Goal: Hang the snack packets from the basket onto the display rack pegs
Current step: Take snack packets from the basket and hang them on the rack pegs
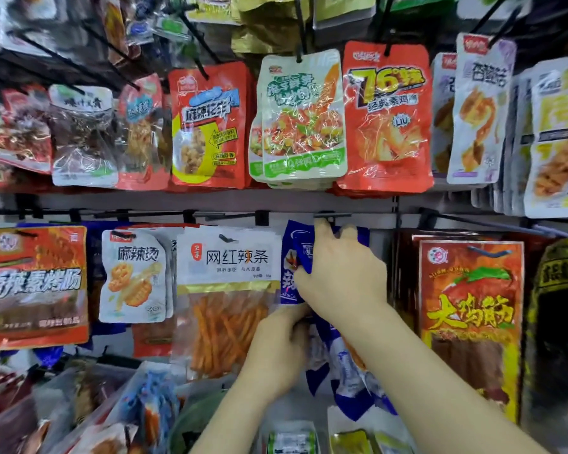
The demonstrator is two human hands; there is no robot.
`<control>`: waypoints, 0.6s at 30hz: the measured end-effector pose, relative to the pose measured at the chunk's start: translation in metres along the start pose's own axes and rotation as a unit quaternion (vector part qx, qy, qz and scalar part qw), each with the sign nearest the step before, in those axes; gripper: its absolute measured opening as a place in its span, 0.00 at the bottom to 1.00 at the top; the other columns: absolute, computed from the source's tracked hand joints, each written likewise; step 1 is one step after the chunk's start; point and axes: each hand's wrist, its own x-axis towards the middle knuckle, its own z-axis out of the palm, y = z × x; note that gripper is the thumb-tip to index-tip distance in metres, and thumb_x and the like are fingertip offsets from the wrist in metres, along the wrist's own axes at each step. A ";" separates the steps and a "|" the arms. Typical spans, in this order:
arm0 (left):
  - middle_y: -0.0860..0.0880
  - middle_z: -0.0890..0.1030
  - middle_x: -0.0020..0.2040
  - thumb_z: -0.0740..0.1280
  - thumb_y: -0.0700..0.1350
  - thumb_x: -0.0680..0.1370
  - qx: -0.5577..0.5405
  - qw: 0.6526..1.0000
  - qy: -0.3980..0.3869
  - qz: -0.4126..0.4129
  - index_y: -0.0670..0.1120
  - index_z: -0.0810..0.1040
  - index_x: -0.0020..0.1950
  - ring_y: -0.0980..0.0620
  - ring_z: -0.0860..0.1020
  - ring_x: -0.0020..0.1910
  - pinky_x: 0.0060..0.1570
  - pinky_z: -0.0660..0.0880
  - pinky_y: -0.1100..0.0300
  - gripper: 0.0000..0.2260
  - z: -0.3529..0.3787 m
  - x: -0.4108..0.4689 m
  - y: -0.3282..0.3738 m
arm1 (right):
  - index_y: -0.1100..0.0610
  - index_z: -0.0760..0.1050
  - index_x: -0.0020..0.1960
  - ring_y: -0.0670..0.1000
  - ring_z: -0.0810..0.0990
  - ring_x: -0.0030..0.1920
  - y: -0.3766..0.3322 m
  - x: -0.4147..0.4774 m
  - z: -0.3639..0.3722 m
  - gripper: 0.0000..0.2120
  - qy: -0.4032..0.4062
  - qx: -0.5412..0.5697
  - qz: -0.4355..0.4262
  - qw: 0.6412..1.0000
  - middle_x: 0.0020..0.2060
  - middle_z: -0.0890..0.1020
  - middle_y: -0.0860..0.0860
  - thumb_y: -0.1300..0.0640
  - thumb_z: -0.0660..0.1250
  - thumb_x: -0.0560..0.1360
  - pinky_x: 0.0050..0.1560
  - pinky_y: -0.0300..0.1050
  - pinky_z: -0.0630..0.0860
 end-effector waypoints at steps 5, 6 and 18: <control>0.66 0.78 0.56 0.61 0.52 0.81 -0.266 0.961 0.030 -0.067 0.64 0.75 0.56 0.70 0.73 0.59 0.59 0.69 0.70 0.07 -0.008 -0.017 0.025 | 0.44 0.49 0.77 0.57 0.68 0.67 0.009 -0.006 0.002 0.43 -0.059 0.155 -0.014 0.986 0.69 0.65 0.54 0.32 0.65 0.69 0.58 0.53 0.73; 0.64 0.77 0.58 0.65 0.58 0.76 -0.252 0.965 0.028 -0.065 0.66 0.75 0.55 0.67 0.73 0.61 0.61 0.70 0.65 0.09 -0.005 -0.018 0.027 | 0.43 0.52 0.76 0.54 0.68 0.68 0.017 -0.010 0.001 0.41 -0.050 0.228 -0.010 0.972 0.68 0.66 0.52 0.32 0.65 0.69 0.62 0.53 0.71; 0.57 0.77 0.55 0.62 0.70 0.64 -0.086 0.991 0.075 -0.076 0.60 0.75 0.49 0.55 0.75 0.58 0.61 0.72 0.49 0.20 0.009 -0.013 0.017 | 0.46 0.68 0.72 0.47 0.78 0.61 0.110 -0.033 0.052 0.48 -0.184 0.576 0.217 0.766 0.64 0.78 0.45 0.23 0.67 0.58 0.68 0.52 0.71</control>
